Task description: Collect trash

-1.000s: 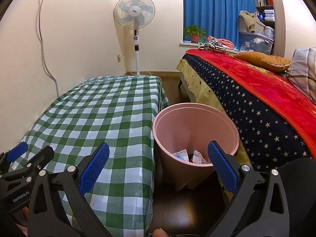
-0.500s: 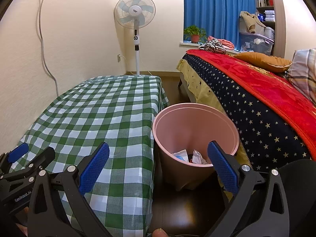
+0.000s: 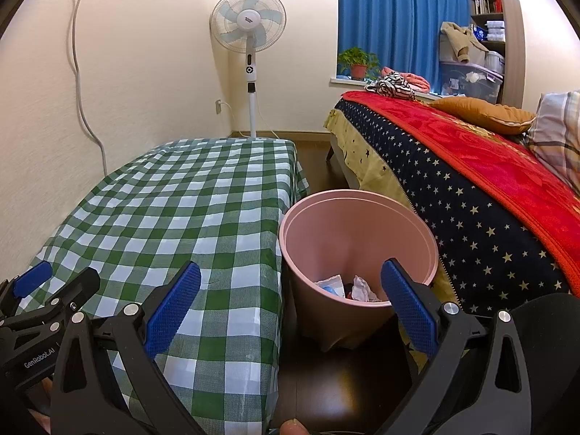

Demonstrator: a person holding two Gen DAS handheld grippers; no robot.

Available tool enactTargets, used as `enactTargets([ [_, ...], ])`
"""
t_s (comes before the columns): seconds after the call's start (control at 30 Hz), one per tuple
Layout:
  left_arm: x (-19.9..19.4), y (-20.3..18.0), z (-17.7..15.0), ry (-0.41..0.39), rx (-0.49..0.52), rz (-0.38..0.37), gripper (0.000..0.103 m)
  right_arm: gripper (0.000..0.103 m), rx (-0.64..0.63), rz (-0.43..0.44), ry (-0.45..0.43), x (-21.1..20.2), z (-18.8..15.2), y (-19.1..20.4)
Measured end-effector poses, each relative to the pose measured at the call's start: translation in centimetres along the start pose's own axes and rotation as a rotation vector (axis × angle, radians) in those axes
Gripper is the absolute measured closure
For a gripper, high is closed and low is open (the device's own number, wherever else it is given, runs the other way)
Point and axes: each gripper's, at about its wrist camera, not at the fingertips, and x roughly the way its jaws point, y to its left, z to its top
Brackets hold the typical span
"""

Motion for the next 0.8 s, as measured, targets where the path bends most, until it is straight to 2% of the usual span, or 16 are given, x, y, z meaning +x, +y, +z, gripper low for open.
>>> enactTargets([
  [0.8, -0.03, -0.49, -0.04, 0.001, 0.007, 0.008, 0.008, 0.005, 0.001, -0.001, 0.002, 0.00, -0.12, 0.01],
])
